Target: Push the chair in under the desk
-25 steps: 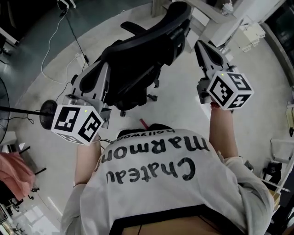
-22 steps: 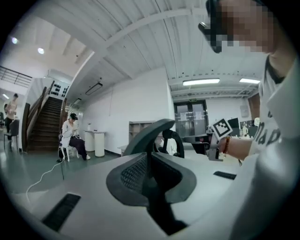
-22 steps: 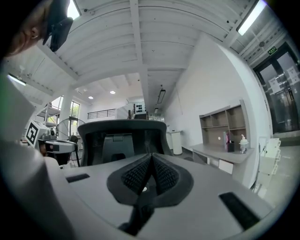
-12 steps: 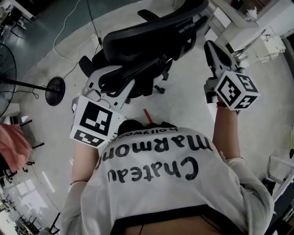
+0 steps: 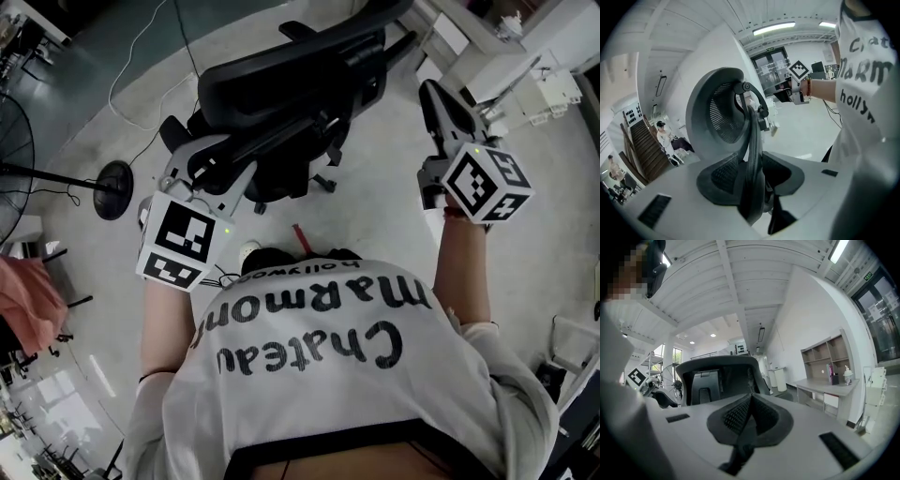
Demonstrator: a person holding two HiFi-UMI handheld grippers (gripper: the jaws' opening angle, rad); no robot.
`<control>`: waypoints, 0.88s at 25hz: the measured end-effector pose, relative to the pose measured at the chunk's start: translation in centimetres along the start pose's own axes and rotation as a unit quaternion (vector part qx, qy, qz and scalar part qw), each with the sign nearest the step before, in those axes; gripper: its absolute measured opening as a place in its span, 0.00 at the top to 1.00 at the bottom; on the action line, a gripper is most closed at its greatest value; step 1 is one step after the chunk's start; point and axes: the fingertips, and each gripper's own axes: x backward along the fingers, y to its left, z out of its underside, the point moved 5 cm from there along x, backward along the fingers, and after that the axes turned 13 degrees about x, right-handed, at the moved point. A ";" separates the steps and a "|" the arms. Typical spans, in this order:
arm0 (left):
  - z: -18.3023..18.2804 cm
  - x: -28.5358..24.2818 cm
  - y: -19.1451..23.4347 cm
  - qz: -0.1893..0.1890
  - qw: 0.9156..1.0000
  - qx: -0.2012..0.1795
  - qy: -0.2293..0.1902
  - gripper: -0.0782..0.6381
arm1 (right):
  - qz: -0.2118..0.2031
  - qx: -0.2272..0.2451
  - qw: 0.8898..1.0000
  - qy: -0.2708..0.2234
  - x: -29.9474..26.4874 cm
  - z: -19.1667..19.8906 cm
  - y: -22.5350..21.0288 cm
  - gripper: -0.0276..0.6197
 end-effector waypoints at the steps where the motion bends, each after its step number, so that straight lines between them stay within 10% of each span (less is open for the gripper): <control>1: 0.0 0.0 0.3 0.003 1.000 -0.001 0.004 0.65 | 0.003 0.000 1.000 -0.001 0.1 -0.2 -0.5 0.94; 8: 3.0 4.2 4.9 -0.010 0.998 -0.005 0.059 0.62 | 0.007 -0.002 1.000 0.012 0.4 -0.2 0.9 0.94; 17: 7.8 8.3 11.8 -0.120 0.985 -0.024 0.121 0.66 | -0.067 0.028 0.997 0.020 -1.0 -0.7 4.8 0.94; 22: 10.9 10.1 17.1 -0.154 0.980 -0.018 0.124 0.70 | -0.170 0.099 0.976 0.094 -0.7 0.3 10.3 0.64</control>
